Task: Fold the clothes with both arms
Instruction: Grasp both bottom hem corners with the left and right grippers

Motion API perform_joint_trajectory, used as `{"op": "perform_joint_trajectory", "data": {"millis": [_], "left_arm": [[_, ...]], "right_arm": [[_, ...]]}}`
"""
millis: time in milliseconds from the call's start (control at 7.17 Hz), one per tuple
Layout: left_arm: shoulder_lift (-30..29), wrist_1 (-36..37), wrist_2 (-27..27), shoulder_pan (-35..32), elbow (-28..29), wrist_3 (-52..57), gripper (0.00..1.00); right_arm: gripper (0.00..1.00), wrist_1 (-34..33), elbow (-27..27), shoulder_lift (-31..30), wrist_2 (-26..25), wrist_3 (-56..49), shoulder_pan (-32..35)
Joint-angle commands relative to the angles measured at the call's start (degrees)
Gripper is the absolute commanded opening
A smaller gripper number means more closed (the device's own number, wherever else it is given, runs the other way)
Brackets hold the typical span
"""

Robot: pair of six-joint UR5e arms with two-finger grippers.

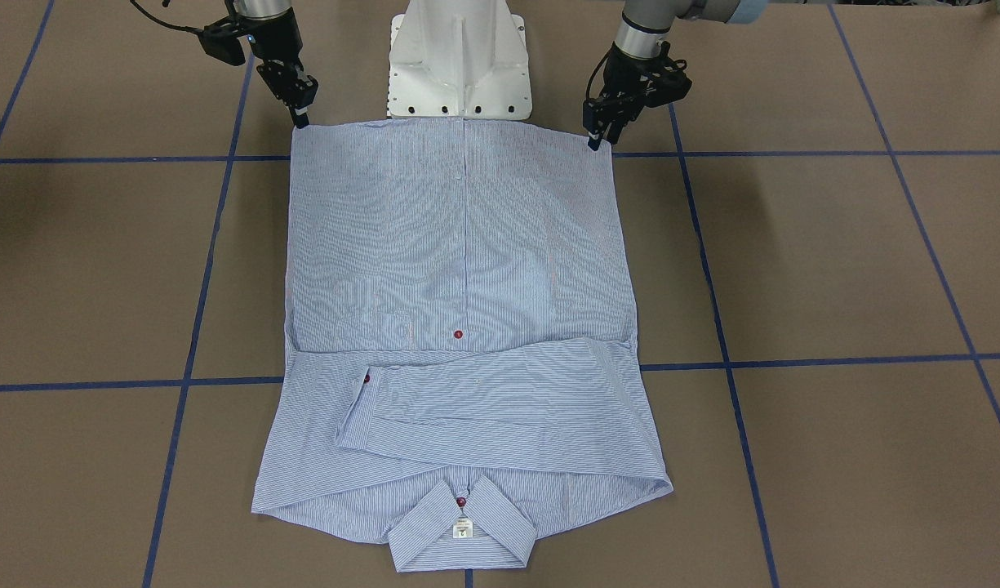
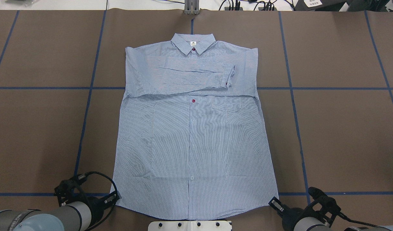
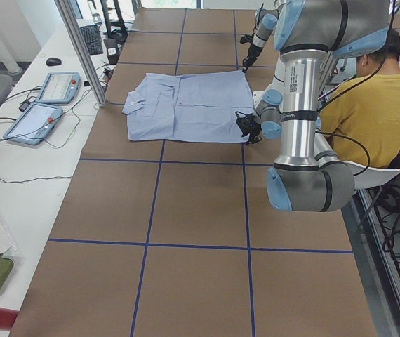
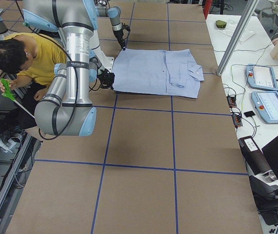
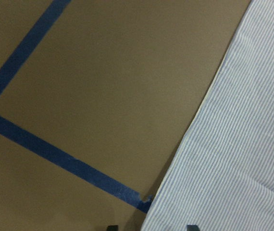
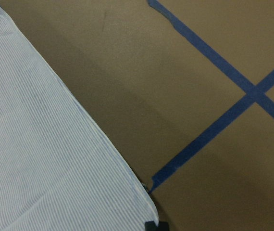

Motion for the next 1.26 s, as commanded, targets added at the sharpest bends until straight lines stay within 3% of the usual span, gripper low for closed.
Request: {"op": "perform_joint_trajectory", "data": {"millis": [0, 558, 698, 837, 1116], "left_arm": [[-0.1, 0.1, 0.0, -0.3, 0.0, 0.0, 0.0], [1.5, 0.7, -0.1, -1.0, -7.8, 0.0, 0.0], [1.7, 1.4, -0.3, -1.1, -10.6, 0.0, 0.0], [1.8, 1.4, -0.5, -2.1, -12.3, -0.1, 0.0], [-2.6, 1.4, -2.3, -9.9, -13.0, -0.1, 0.0]], "right_arm": [[0.0, 0.0, 0.0, 0.0, -0.1, 0.0, 0.0], [0.0, 0.0, 1.2, 0.0, -0.2, 0.0, 0.1], [0.0, 0.0, 3.1, -0.3, -1.6, 0.2, 0.2], [0.0, -0.2, 3.2, -0.4, -7.2, 0.4, 0.2], [0.0, -0.1, 4.4, 0.9, -8.5, 0.3, 4.6]]}}
